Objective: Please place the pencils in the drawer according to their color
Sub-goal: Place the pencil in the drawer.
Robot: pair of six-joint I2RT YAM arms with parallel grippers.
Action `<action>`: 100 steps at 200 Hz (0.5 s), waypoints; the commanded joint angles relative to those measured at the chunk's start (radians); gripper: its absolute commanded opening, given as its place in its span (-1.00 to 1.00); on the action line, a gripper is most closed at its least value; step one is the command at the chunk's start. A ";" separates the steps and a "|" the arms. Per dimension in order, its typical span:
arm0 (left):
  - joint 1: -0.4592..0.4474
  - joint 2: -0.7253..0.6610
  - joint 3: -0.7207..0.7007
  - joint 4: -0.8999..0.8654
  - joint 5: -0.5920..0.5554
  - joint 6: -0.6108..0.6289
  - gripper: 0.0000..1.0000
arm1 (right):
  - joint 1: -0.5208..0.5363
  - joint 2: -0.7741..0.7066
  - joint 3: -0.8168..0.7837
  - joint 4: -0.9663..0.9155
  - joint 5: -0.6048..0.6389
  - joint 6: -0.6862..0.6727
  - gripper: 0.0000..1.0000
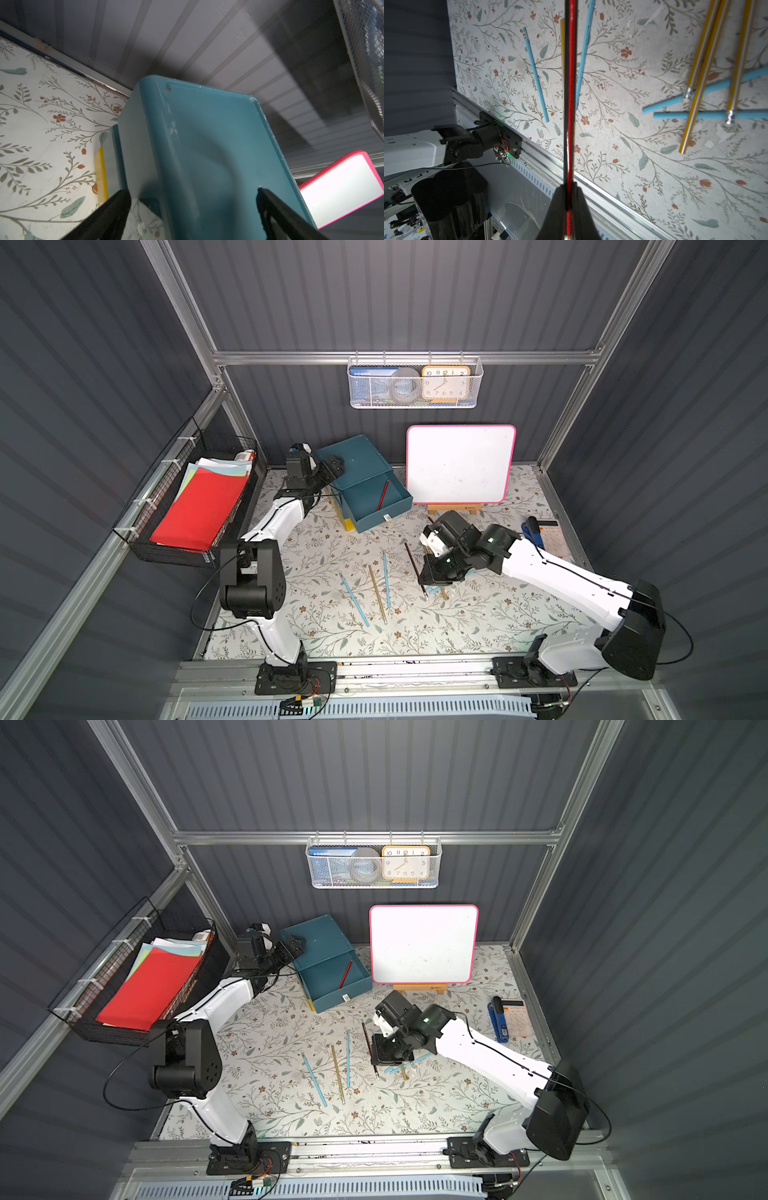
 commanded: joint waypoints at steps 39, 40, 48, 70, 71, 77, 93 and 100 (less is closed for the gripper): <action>0.000 0.019 0.010 0.017 0.005 0.007 1.00 | -0.013 0.052 0.208 0.109 0.000 0.075 -1.00; 0.000 0.018 0.009 0.016 0.005 0.007 1.00 | -0.014 0.057 0.211 0.112 0.000 0.076 -1.00; 0.000 0.018 0.009 0.017 0.004 0.006 1.00 | -0.016 0.083 0.236 0.145 0.002 0.091 -1.00; 0.000 0.020 0.010 0.020 0.010 0.005 1.00 | -0.025 0.158 0.303 0.227 0.009 0.141 -1.00; 0.000 0.021 0.009 0.021 0.009 0.004 1.00 | -0.026 0.162 0.307 0.230 0.010 0.144 -1.00; 0.000 0.022 0.009 0.022 0.012 0.003 1.00 | -0.029 0.184 0.328 0.246 0.014 0.158 -1.00; 0.000 0.023 0.013 0.024 0.014 0.003 1.00 | -0.037 0.235 0.377 0.283 0.031 0.201 -1.00; 0.000 0.025 0.013 0.024 0.015 0.003 1.00 | -0.045 0.258 0.394 0.296 0.031 0.224 -1.00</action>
